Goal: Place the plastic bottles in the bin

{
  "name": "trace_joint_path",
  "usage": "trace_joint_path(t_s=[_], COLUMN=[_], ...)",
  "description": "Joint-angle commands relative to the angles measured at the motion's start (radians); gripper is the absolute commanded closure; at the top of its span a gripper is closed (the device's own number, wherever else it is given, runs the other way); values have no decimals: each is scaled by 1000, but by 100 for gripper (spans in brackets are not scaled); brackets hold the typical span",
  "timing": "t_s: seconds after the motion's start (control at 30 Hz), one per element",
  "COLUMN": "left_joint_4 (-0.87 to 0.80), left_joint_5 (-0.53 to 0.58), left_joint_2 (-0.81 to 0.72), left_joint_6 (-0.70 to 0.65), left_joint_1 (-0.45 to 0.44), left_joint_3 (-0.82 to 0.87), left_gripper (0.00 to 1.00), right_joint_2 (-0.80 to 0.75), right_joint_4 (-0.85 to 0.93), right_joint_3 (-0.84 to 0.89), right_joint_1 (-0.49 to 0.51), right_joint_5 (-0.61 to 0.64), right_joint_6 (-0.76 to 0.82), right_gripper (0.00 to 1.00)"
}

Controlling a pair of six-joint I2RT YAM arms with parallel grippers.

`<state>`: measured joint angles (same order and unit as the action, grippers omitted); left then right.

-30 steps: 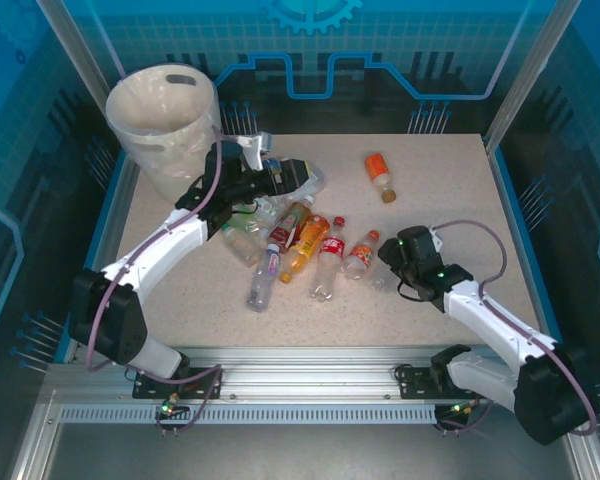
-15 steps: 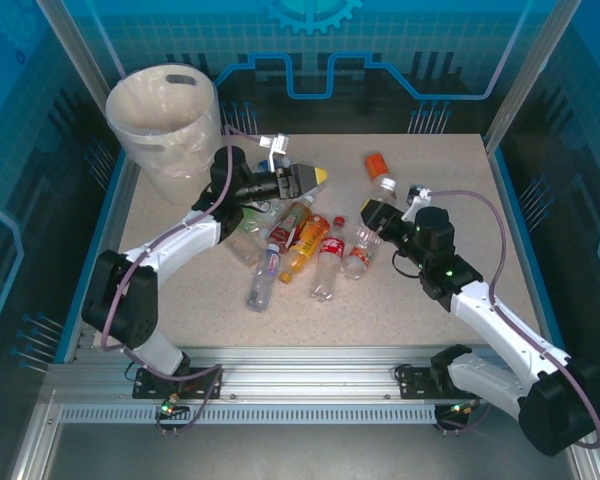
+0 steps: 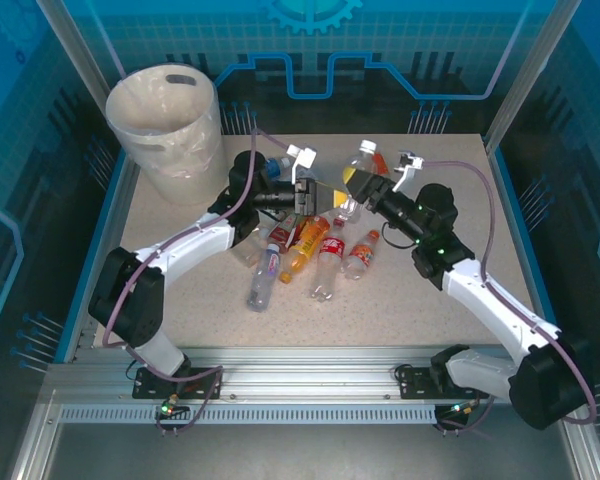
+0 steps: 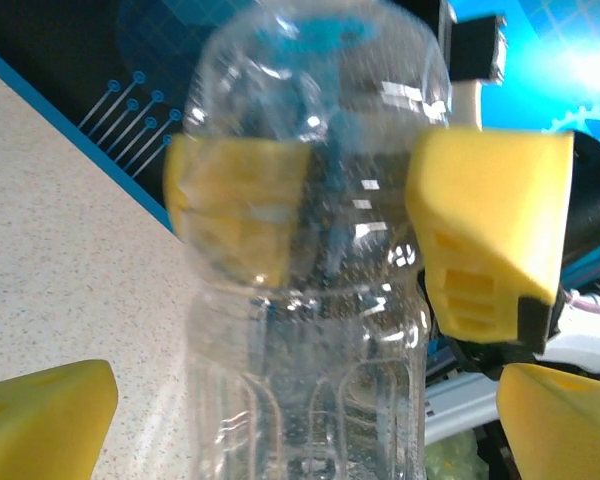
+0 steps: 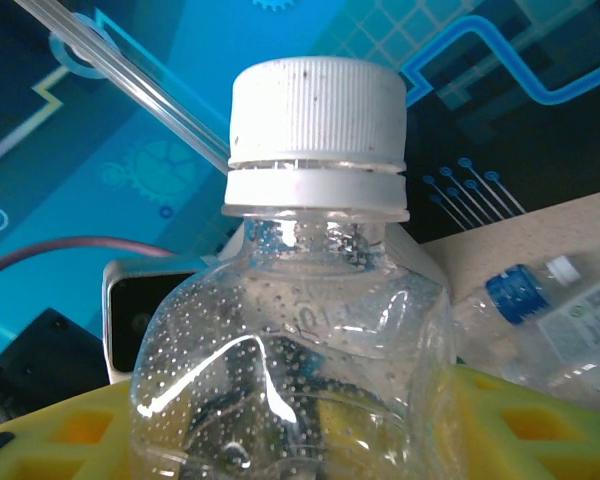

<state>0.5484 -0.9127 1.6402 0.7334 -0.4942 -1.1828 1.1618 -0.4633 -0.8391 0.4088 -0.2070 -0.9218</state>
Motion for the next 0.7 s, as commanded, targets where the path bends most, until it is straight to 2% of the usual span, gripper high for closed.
trace_joint_path(t_s=[0.0, 0.13, 0.3, 0.57, 0.67], left_joint_4=[96, 169, 182, 113, 57], left_joint_5=[-75, -84, -83, -31, 13], left_joint_2=[-12, 4, 16, 9, -2], left_joint_6=[21, 68, 75, 12, -30], left_joint_1=[-3, -3, -3, -3, -1], left_joint_3=[-20, -20, -25, -26, -24], left_gripper=[6, 19, 32, 43, 46], right_joint_2=[55, 111, 131, 125, 117], right_joint_4=[-130, -156, -151, -72, -16], right_joint_3=[-64, -97, -102, -105, -115], right_joint_1=[21, 40, 48, 49, 48], right_joint_5=[-55, -68, -73, -78, -75], right_joint_6=[-50, -52, -48, 1, 28], right_gripper=[47, 47, 46, 41, 33])
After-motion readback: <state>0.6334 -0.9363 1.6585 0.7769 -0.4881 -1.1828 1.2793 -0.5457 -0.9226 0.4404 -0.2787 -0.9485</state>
